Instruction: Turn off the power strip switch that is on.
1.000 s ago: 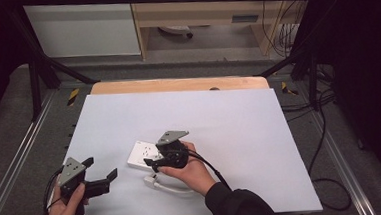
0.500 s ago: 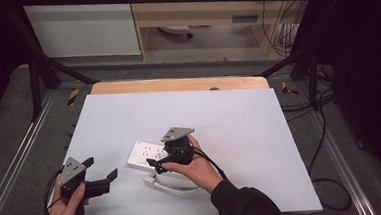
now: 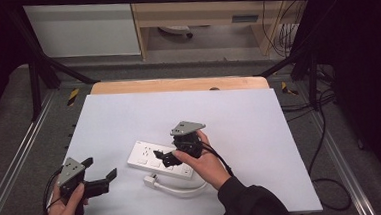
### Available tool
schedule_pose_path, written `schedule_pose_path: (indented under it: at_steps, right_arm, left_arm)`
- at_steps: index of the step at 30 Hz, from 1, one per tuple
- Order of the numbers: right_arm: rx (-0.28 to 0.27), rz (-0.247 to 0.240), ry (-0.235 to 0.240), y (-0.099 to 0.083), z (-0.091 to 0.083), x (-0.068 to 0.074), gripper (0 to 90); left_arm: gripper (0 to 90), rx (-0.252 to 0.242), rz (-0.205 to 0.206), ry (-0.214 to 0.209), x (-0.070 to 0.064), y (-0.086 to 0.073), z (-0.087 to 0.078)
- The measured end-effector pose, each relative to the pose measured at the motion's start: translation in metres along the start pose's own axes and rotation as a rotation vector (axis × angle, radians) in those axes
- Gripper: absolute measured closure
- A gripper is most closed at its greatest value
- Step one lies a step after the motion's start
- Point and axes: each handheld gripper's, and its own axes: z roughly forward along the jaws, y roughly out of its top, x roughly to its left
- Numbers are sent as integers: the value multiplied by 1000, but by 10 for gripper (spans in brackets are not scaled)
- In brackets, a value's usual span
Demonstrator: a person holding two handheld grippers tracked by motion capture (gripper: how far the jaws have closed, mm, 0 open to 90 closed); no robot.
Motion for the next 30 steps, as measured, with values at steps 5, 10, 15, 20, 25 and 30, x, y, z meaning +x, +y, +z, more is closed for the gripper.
schedule_pose_path:
  at_steps: [5, 10, 15, 20, 25, 30]
  right_arm:
    - [-38, 21, -24, 4, -8, -9, 70]
    - [-64, 27, -49, 6, -17, -18, 87]
    - [-63, 42, -49, 9, -28, -27, 62]
    - [-77, 57, -69, 10, -39, -36, 54]
    - [-87, 64, -79, 10, -51, -46, 48]
    - [-96, 74, -97, 9, -62, -55, 48]
  left_arm:
    - [53, 2, 0, -1, 0, 0, 0]
    - [53, 2, 2, -1, 0, 0, 0]
    - [53, 4, 5, 1, 0, 0, 0]
    - [53, 4, 4, 0, 0, 0, 0]
    - [53, 4, 5, 1, 0, 0, 1]
    - [53, 5, 5, 1, 0, 0, 1]
